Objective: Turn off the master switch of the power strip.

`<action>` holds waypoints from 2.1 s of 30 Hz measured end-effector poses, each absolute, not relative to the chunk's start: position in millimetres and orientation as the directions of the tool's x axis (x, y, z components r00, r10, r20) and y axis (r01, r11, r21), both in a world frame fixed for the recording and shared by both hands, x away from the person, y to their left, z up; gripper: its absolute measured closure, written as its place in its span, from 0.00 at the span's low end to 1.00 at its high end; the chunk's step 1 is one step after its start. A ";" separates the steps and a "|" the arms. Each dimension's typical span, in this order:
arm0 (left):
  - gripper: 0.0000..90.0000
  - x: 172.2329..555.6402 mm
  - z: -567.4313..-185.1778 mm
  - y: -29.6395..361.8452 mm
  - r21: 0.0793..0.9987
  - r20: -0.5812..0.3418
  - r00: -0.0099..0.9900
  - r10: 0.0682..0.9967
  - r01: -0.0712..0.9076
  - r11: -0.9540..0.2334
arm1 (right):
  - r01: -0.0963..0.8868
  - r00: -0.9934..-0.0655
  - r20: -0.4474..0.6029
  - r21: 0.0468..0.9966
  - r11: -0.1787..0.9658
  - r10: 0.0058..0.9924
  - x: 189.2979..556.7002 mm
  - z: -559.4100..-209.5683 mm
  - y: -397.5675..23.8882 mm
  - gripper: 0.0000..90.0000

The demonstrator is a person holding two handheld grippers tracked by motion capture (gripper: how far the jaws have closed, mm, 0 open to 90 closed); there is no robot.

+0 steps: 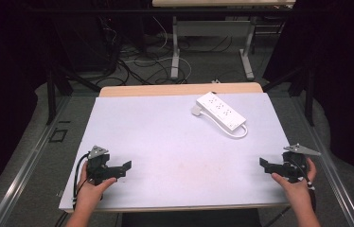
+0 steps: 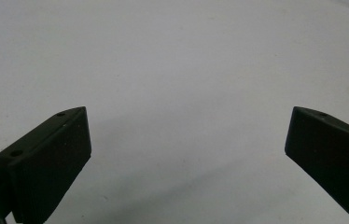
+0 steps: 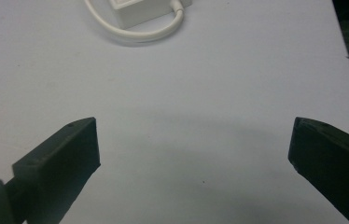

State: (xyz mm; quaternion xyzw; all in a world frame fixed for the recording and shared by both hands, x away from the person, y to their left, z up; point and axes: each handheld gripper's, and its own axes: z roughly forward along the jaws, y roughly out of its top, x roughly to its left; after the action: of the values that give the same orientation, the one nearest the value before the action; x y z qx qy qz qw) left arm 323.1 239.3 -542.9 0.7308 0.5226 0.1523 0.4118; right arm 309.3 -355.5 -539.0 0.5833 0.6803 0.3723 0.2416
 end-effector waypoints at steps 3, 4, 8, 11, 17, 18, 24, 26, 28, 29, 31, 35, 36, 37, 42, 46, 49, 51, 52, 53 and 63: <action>0.00 323.8 -542.7 239.6 0.764 -0.192 0.413 0.890 0.632 -0.128 | 0.617 -0.205 0.102 0.786 0.048 0.973 307.0 -540.5 -354.1 0.01; 0.00 323.5 -543.7 238.4 0.764 -0.205 0.409 0.889 0.635 -0.116 | 0.613 -0.207 0.098 0.788 0.051 0.973 307.7 -541.3 -353.3 0.01; 0.00 323.9 -544.8 238.2 0.763 -0.194 0.420 0.887 0.633 -0.133 | 0.633 -0.229 0.129 0.773 0.047 0.965 308.9 -541.3 -349.3 0.00; 0.00 321.8 -544.3 236.7 0.762 -0.199 0.420 0.885 0.634 -0.130 | 0.636 -0.229 0.118 0.770 0.057 0.966 310.2 -541.1 -345.9 0.00; 0.00 317.4 -540.9 236.4 0.776 -0.164 0.440 0.883 0.610 -0.160 | 0.610 -0.281 0.091 0.785 0.104 0.955 310.0 -539.1 -339.0 0.00; 0.00 316.8 -540.7 236.0 0.778 -0.161 0.438 0.885 0.608 -0.159 | 0.612 -0.284 0.090 0.783 0.109 0.955 310.0 -538.2 -337.1 0.00; 0.01 314.1 -538.9 235.8 0.773 -0.139 0.446 0.884 0.607 -0.185 | 0.608 -0.308 0.069 0.782 0.141 0.949 311.5 -532.4 -332.4 0.02; 0.01 313.2 -538.2 235.8 0.769 -0.140 0.444 0.885 0.612 -0.186 | 0.612 -0.310 0.068 0.777 0.145 0.948 312.1 -531.3 -332.5 0.03; 0.01 312.6 -538.2 235.9 0.769 -0.146 0.446 0.883 0.613 -0.182 | 0.622 -0.312 0.064 0.768 0.153 0.948 314.6 -527.3 -333.3 0.06; 0.01 312.1 -538.1 236.2 0.767 -0.144 0.447 0.883 0.614 -0.186 | 0.622 -0.321 0.060 0.766 0.163 0.945 315.2 -525.8 -333.4 0.06; 0.01 312.0 -538.3 236.3 0.765 -0.147 0.446 0.883 0.617 -0.184 | 0.625 -0.320 0.055 0.763 0.167 0.946 315.2 -524.3 -332.5 0.06; 0.02 311.5 -539.6 237.4 0.765 -0.151 0.441 0.885 0.619 -0.178 | 0.633 -0.333 -0.004 0.740 0.227 0.943 316.2 -517.9 -326.2 0.07; 0.02 311.5 -539.6 237.4 0.765 -0.151 0.441 0.885 0.619 -0.178 | 0.636 -0.335 -0.006 0.737 0.230 0.942 317.0 -517.2 -324.8 0.07; 0.02 311.2 -539.6 237.6 0.765 -0.152 0.439 0.885 0.620 -0.176 | 0.632 -0.342 -0.017 0.736 0.243 0.940 318.0 -516.7 -324.6 0.07; 0.02 310.8 -539.4 238.7 0.763 -0.150 0.440 0.885 0.621 -0.179 | 0.644 -0.364 -0.021 0.717 0.267 0.931 321.4 -512.8 -321.1 0.10; 0.02 310.4 -539.1 237.6 0.765 -0.148 0.443 0.884 0.618 -0.182 | 0.652 -0.381 -0.016 0.704 0.281 0.925 323.8 -508.2 -317.8 0.16; 0.02 310.3 -539.8 237.3 0.766 -0.148 0.443 0.884 0.617 -0.181 | 0.659 -0.406 -0.009 0.690 0.300 0.914 326.5 -505.0 -315.9 0.16; 0.02 310.4 -539.9 237.3 0.766 -0.149 0.442 0.884 0.617 -0.180 | 0.662 -0.408 -0.008 0.686 0.302 0.913 327.2 -503.5 -315.0 0.16; 0.02 310.4 -539.5 237.7 0.762 -0.151 0.445 0.883 0.621 -0.183 | 0.662 -0.417 -0.006 0.683 0.308 0.909 328.2 -502.5 -314.3 0.17; 0.02 310.7 -540.1 237.4 0.769 -0.149 0.444 0.884 0.614 -0.179 | 0.664 -0.427 -0.004 0.677 0.317 0.904 330.0 -499.8 -312.8 0.17; 0.03 310.4 -539.6 238.9 0.763 -0.151 0.447 0.881 0.620 -0.184 | 0.669 -0.453 0.004 0.663 0.337 0.892 340.7 -487.6 -304.4 0.20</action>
State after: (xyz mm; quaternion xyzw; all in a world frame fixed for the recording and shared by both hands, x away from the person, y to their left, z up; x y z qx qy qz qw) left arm 310.4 238.9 -539.6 0.7516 0.4993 0.1642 0.3985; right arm 340.7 -304.4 -487.6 0.4898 0.7966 0.3029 0.1839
